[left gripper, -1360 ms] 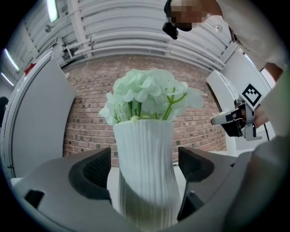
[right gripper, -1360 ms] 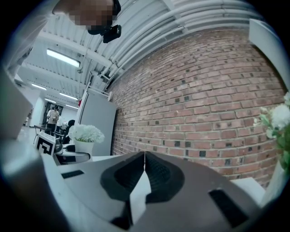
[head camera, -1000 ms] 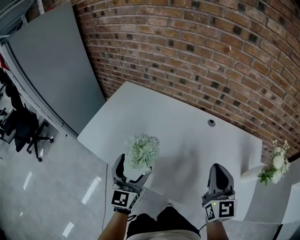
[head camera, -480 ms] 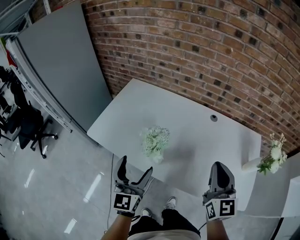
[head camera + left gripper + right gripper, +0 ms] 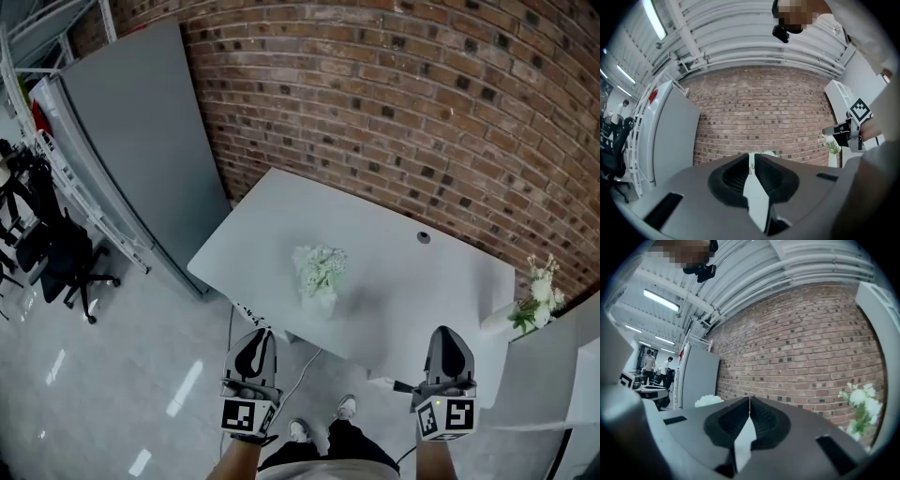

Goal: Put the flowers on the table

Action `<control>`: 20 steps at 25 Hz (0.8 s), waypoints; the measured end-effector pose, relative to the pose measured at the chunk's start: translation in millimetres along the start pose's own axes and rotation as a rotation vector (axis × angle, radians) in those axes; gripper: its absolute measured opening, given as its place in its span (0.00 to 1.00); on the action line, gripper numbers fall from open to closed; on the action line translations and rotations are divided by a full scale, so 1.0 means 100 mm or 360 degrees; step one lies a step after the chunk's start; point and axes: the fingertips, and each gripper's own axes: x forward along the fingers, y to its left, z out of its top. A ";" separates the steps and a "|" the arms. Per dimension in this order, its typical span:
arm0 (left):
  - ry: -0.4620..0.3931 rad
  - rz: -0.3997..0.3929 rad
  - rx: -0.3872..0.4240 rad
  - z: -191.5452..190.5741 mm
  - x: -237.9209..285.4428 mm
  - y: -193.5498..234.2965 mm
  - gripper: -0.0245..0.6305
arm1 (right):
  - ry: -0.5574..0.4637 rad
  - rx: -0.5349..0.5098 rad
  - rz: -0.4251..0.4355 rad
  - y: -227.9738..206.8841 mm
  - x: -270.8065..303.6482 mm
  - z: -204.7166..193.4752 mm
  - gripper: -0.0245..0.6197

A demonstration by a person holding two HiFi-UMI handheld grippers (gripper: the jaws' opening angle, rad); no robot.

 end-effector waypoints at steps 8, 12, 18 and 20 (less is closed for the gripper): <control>-0.0035 0.0011 -0.0018 0.23 -0.40 0.03 0.05 | -0.0023 0.0006 -0.0009 0.23 -0.29 0.07 0.06; -0.0019 0.0007 -0.0051 0.24 -0.56 0.03 0.05 | -0.0012 0.0022 -0.0018 0.30 -0.39 0.05 0.06; -0.0014 0.0037 -0.0069 0.32 -0.66 -0.05 0.05 | -0.0001 0.0026 0.0027 0.32 -0.45 0.12 0.06; -0.0023 0.0046 -0.0070 0.35 -0.65 -0.11 0.05 | -0.0016 0.0025 0.0050 0.28 -0.43 0.14 0.06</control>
